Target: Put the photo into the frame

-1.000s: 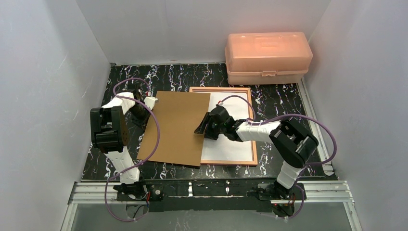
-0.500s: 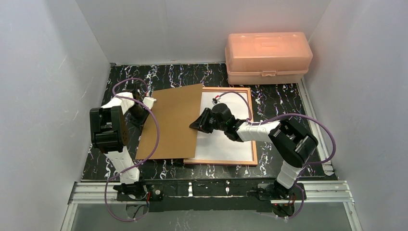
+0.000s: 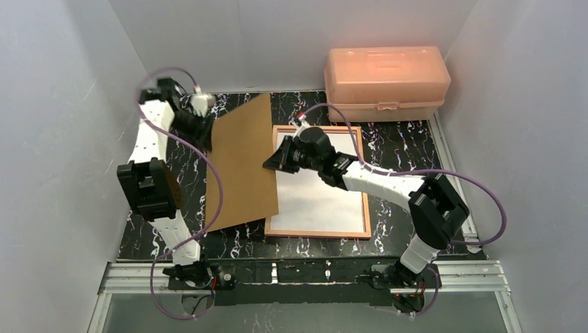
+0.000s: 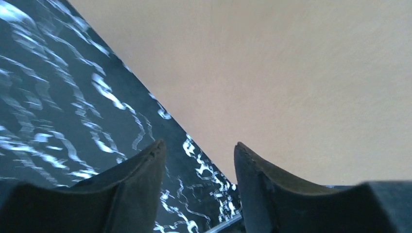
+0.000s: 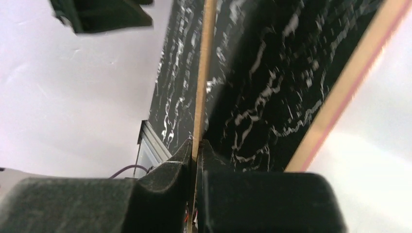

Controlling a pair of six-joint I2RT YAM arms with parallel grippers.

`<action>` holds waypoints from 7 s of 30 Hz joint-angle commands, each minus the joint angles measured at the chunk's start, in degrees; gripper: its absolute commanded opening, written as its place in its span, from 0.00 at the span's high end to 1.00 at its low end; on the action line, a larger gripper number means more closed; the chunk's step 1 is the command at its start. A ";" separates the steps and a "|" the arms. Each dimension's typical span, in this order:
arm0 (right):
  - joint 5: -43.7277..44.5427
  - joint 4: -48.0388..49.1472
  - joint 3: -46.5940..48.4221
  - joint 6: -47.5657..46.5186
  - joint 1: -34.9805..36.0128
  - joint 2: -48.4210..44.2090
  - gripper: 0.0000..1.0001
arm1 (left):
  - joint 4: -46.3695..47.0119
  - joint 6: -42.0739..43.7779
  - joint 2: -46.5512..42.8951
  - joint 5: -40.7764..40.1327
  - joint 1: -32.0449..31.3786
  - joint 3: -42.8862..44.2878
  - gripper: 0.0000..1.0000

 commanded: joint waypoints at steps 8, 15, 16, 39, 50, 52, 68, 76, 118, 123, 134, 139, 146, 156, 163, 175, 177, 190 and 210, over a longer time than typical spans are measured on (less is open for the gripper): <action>6.85 -11.12 20.07 -31.93 3.39 -16.81 0.99 | -26.64 -9.09 -8.82 21.36 7.37 46.12 0.12; 27.70 -16.32 22.16 -46.68 7.43 -26.31 0.99 | -8.73 -17.33 -25.41 23.89 7.30 27.24 0.02; 29.85 -16.05 21.95 -47.97 8.15 -27.21 0.99 | -8.65 -18.03 -26.10 25.08 7.30 25.81 0.01; 44.78 -18.30 31.70 -54.14 18.19 -13.10 0.99 | -1.17 -34.06 -24.40 25.77 2.02 24.29 0.02; 63.77 -23.77 47.05 -56.41 28.33 2.31 0.99 | -0.85 -47.09 -20.75 23.92 2.02 30.39 0.01; 64.21 -25.62 50.24 -55.70 28.68 4.98 0.99 | -0.07 -47.39 -22.11 22.72 2.02 29.62 0.02; 63.44 -30.49 65.84 -52.78 31.47 18.02 0.99 | -3.72 -39.64 -22.85 12.06 1.71 26.27 0.18; 62.52 -31.14 68.86 -49.59 32.11 21.36 0.99 | -2.41 -35.10 -24.17 6.23 -0.51 22.26 0.44; 14.35 -6.07 17.83 -28.14 14.64 -13.49 0.01 | 8.78 -24.15 -35.07 15.46 -1.93 20.02 1.00; 3.96 6.51 0.72 -20.55 2.60 -21.92 0.01 | 9.82 -28.51 -35.48 21.27 -1.98 22.89 1.00; -17.29 48.77 -17.23 -2.17 -12.14 -17.23 0.01 | 15.27 -39.78 -36.10 32.28 -1.94 27.82 1.00; -26.13 64.38 -15.40 8.45 -13.20 -7.31 0.01 | 17.96 -44.79 -35.91 34.97 -1.93 28.10 1.00; -25.44 81.16 -15.64 18.98 -12.45 0.67 0.01 | 19.99 -47.41 -36.49 35.22 -1.93 27.22 1.00; -23.19 87.09 -12.69 20.51 -6.58 3.29 0.30 | 25.33 -50.35 -38.58 32.75 -1.95 21.83 1.00; -18.63 87.12 -15.44 16.89 -6.13 -4.79 0.53 | 23.13 -47.23 -38.38 30.64 -1.93 19.50 1.00; -11.13 74.88 -23.33 11.18 -6.20 -22.00 0.99 | 21.52 -42.60 -39.31 29.80 -1.67 11.23 1.00; -8.95 69.45 -24.55 8.12 -6.23 -26.38 0.99 | 20.37 -41.20 -39.20 30.22 -1.67 10.22 1.00; 3.56 30.45 -18.37 -1.74 -6.55 -39.96 0.99 | 15.19 -38.95 -37.39 34.32 -1.67 2.71 0.47; 10.43 -33.80 14.82 -15.28 -10.36 -34.89 0.99 | 13.68 -16.67 -36.23 20.83 -1.58 -14.94 0.16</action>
